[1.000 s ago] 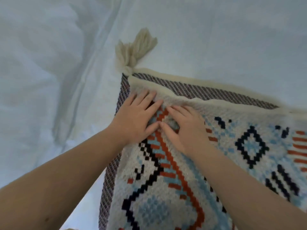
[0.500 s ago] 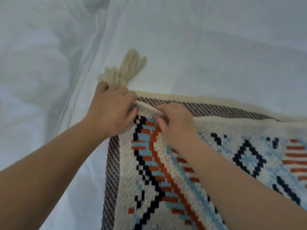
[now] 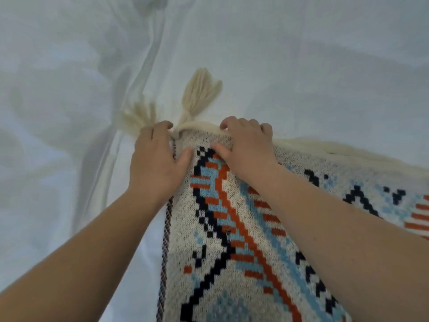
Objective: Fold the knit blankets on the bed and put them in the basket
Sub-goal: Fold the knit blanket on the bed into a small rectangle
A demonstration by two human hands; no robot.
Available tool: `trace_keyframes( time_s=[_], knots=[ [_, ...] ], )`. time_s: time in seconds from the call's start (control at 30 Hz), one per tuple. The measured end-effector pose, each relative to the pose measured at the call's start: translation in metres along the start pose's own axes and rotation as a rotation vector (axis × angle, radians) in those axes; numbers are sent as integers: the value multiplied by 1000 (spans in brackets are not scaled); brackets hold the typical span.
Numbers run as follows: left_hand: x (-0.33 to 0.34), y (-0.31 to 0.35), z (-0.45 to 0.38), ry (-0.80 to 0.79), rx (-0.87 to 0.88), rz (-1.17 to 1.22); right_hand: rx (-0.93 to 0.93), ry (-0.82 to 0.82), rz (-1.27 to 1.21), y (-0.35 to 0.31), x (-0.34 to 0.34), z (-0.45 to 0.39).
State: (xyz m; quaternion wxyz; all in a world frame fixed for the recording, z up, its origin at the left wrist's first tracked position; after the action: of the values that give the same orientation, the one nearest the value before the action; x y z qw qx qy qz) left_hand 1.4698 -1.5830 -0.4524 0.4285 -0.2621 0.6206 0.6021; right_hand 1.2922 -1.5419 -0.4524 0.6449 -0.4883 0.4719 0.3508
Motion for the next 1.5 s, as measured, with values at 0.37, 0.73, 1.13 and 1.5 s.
trace_keyframes(
  time_s=[0.37,0.73,1.13,1.5],
  knots=[
    [8,-2,-14,9,271,257,-114,61,51,-19,15,9],
    [19,10,-16,-127,413,-354,-58,-193,188,-12,28,23],
    [89,126,25,-286,629,-248,278,234,74,151,-37,83],
    [152,252,38,-404,578,-261,297,27,31,292,-88,113]
  ],
)
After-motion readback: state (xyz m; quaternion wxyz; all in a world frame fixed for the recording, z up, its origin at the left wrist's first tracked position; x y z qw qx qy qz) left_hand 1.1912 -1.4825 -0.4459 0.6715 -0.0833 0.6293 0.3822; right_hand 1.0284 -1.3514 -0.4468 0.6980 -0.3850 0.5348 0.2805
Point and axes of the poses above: each hand's wrist, its own z-axis away from the middle knuckle, its own x-axis out of the palm, y = z × x, the point moved 2 cm from there along -z, towards the middle knuckle, and after that the axes turned 6 degrees about y, right-handed, at the moved point
